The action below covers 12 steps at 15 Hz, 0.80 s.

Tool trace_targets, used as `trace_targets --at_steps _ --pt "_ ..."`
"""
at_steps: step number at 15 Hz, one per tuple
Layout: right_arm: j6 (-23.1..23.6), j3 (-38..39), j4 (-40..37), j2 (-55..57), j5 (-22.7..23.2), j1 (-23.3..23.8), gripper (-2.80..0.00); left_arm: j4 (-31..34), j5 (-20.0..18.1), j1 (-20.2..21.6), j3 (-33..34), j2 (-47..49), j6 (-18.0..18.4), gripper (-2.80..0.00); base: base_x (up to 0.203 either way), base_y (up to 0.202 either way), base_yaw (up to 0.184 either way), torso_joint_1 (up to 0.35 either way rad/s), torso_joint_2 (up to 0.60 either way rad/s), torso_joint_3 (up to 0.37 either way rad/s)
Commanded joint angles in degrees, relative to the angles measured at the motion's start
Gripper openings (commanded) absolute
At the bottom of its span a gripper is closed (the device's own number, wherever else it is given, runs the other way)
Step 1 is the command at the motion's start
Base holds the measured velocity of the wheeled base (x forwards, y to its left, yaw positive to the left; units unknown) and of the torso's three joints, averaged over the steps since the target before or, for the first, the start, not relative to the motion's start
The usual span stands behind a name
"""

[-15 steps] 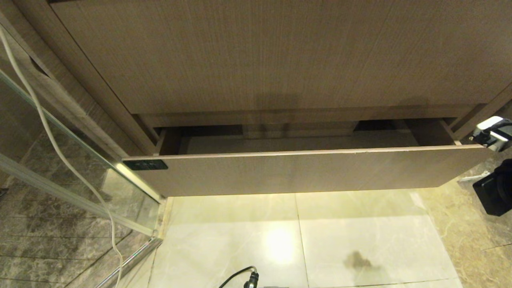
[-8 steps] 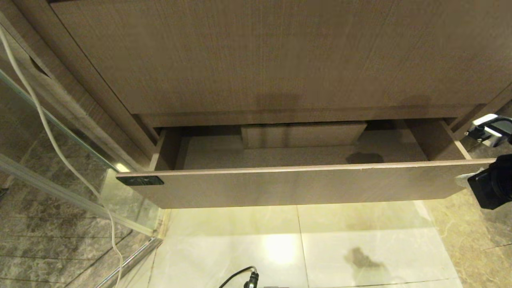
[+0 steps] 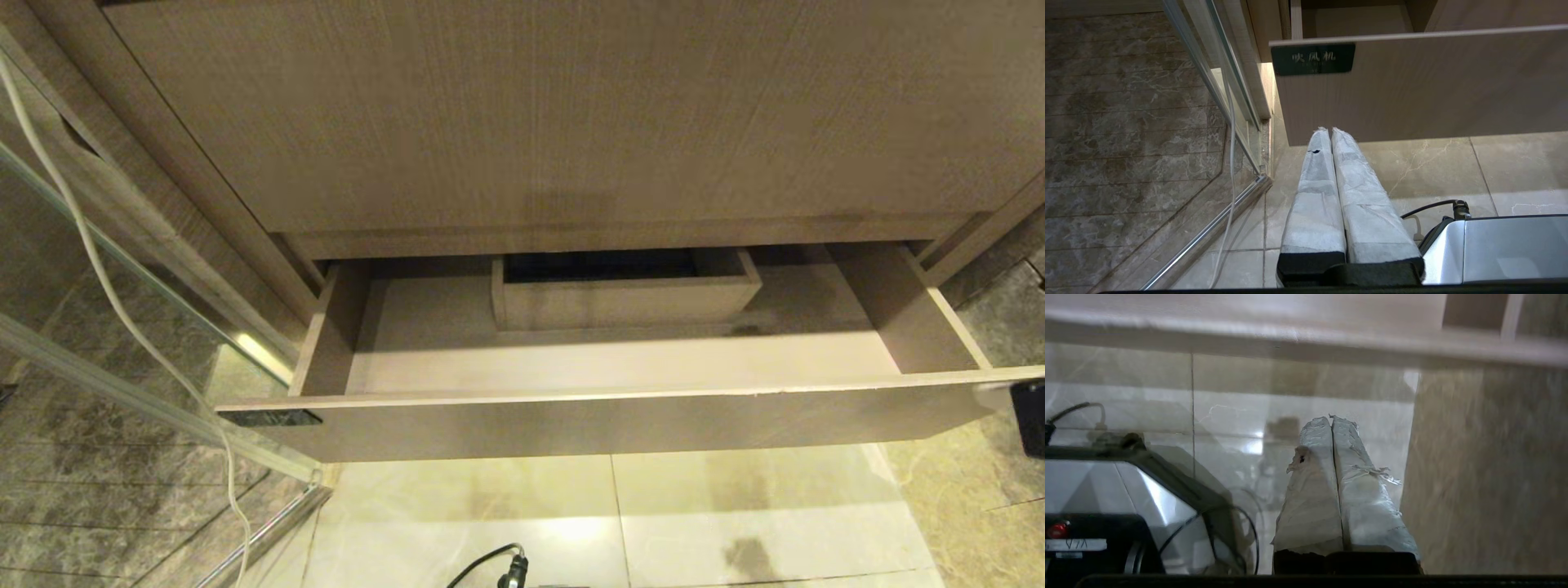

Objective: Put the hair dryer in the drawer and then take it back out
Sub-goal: Pull open the drawer

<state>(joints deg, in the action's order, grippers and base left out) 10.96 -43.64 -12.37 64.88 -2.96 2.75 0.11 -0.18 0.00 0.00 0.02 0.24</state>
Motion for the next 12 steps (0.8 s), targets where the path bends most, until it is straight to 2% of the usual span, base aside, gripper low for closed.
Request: trace_targets --at_steps 1,5,7,9,12 --pt "-1.6 11.4 0.5 -14.3 -2.3 -0.5 -2.80 0.0 0.0 0.0 0.1 0.1 0.0 -2.80 0.000 0.000 0.000 0.000 0.00 0.000" --pt "-3.0 31.1 3.7 -35.2 -1.7 -2.9 -2.80 0.1 0.0 0.0 0.1 0.1 0.0 -2.80 0.000 0.000 0.000 0.000 0.00 0.000" --pt "-3.3 39.7 9.1 -41.1 -0.7 -4.5 -2.80 0.1 0.0 0.0 0.0 0.1 0.0 -2.80 0.000 0.000 0.000 0.000 0.00 0.000" --pt "-3.3 43.0 14.3 -46.7 3.0 -5.8 -2.80 0.0 0.0 0.0 0.1 0.1 0.0 -2.80 0.000 0.000 0.000 0.000 0.00 0.000" --pt "-3.9 43.6 15.4 -48.5 4.1 -5.9 -2.80 0.0 0.0 0.0 0.1 0.1 0.0 -2.80 0.000 0.000 0.000 0.000 0.00 0.000"
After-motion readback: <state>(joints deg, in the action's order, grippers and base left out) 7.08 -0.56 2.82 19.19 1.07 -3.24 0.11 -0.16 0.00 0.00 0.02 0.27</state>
